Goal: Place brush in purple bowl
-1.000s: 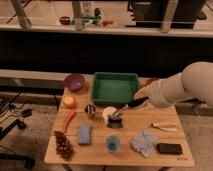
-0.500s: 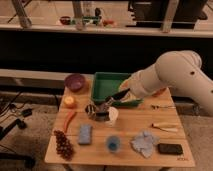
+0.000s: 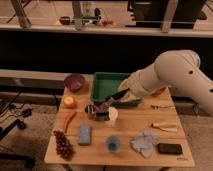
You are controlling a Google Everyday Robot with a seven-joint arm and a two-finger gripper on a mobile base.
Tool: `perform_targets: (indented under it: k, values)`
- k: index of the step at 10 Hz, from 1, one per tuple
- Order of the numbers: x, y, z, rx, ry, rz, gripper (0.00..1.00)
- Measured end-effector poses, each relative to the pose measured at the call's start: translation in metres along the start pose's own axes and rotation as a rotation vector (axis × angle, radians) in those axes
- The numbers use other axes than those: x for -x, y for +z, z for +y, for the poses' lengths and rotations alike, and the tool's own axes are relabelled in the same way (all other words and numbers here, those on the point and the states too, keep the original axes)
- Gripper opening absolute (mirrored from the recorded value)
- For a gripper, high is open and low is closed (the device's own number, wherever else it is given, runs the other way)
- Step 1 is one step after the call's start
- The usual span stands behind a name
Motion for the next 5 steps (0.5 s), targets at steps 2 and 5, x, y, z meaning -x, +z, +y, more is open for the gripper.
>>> perform_targets:
  k: [2,5]
  values:
    - [0.0,0.0,0.0,-0.001,0.0,0.0,0.14]
    - [0.004,0.013,-0.016,-0.028,0.014,-0.021,0.14]
